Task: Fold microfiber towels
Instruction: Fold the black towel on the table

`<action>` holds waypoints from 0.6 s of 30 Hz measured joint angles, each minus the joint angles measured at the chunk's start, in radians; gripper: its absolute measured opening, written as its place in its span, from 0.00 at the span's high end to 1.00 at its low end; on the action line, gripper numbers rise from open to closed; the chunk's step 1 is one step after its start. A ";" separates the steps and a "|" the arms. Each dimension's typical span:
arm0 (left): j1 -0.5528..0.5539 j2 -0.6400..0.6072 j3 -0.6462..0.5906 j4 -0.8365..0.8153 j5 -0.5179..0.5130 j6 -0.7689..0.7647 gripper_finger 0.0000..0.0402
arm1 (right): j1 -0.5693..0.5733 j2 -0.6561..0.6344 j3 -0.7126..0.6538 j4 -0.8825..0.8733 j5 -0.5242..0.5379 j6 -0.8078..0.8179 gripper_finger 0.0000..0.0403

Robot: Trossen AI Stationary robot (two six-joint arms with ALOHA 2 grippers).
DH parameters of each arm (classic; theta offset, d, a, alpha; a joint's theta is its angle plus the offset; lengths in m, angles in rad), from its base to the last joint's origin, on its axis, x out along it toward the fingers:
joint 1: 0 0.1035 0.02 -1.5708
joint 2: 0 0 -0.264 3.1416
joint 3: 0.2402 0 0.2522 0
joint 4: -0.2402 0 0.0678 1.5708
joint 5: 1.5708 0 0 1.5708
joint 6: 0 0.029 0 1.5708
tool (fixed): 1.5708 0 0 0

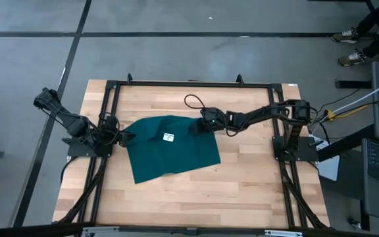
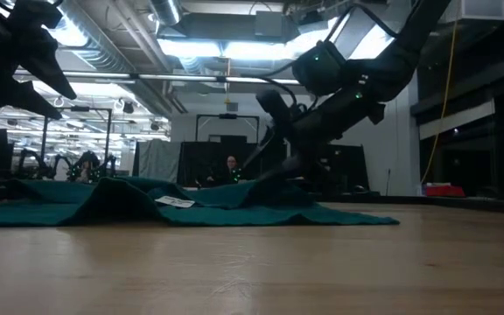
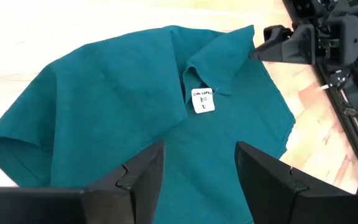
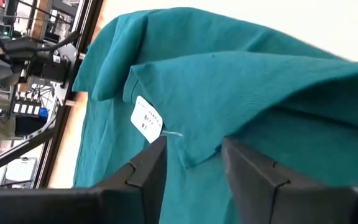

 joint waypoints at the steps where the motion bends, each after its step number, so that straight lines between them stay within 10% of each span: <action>1: 0.000 0.000 0.000 0.000 0.000 0.000 0.52 | -0.004 0.000 0.000 0.000 -0.001 -0.001 0.61; 18: 0.000 0.000 0.000 0.000 0.007 -0.001 0.52 | -0.007 0.025 0.000 -0.015 -0.052 0.009 0.61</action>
